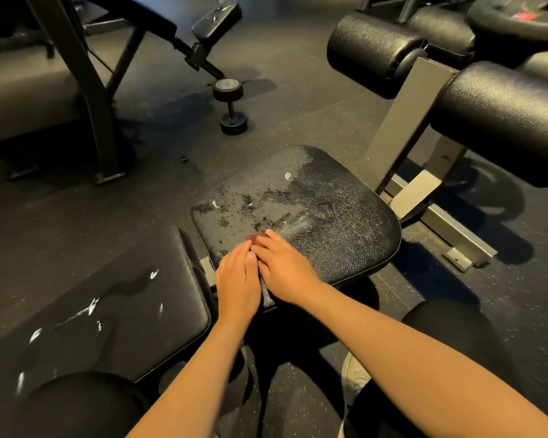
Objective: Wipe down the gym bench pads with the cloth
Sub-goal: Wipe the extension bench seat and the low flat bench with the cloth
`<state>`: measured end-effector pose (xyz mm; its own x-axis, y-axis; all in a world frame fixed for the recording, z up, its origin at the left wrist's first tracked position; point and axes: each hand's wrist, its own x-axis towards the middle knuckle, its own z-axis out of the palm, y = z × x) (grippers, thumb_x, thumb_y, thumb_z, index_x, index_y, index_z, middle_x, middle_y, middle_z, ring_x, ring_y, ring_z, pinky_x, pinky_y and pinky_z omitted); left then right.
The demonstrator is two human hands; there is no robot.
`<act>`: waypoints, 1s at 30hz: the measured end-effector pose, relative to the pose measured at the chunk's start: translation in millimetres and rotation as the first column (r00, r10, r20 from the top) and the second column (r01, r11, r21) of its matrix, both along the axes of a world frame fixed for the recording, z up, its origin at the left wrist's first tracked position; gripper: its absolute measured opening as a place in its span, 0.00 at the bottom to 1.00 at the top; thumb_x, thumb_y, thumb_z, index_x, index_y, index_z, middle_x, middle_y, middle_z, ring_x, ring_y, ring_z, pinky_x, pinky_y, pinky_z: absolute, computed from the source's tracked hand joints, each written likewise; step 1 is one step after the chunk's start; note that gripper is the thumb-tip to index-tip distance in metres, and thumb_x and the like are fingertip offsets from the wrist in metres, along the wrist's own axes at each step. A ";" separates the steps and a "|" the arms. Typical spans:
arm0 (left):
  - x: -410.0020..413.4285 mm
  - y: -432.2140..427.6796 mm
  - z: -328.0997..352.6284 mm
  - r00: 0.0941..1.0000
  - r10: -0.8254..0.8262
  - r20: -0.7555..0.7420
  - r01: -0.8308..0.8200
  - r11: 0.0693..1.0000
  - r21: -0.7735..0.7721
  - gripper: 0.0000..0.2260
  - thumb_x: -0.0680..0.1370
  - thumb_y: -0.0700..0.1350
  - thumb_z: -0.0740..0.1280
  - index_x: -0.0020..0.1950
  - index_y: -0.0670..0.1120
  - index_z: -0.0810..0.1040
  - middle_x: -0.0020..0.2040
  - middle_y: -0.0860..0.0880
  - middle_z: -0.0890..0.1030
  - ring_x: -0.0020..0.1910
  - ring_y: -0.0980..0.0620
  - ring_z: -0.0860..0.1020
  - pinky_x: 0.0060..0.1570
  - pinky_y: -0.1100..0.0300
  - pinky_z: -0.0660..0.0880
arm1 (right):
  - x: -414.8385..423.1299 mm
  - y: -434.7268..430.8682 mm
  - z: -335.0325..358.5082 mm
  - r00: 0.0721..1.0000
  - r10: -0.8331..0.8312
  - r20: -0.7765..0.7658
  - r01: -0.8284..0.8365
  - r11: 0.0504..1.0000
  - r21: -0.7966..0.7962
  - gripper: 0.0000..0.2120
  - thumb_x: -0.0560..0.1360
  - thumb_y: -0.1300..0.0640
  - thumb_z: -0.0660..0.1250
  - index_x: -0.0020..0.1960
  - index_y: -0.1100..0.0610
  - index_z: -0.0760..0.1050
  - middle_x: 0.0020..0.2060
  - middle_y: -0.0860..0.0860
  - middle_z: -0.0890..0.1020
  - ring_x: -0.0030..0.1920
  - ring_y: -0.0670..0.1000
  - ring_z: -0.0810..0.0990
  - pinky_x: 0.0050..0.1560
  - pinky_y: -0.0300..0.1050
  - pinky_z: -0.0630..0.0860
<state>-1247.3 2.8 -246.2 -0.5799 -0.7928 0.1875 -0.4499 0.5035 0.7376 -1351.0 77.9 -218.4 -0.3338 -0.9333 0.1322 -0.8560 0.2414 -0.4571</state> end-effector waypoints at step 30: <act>29.6 -14.2 9.5 0.923 0.311 -0.227 -0.221 0.911 0.349 0.18 0.87 0.47 0.53 0.74 0.49 0.72 0.72 0.54 0.73 0.69 0.61 0.70 0.70 0.63 0.63 | 38.0 -49.7 6.8 0.862 -0.075 0.501 0.064 0.997 0.039 0.22 0.86 0.58 0.51 0.79 0.58 0.62 0.79 0.56 0.60 0.81 0.53 0.48 0.77 0.45 0.49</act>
<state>-1217.7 -11.4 -236.7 -0.3007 -0.9534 0.0256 -0.2940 0.1182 0.9485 -1313.0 28.2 -211.6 -0.4137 -0.9060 -0.0890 -0.4932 0.3053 -0.8146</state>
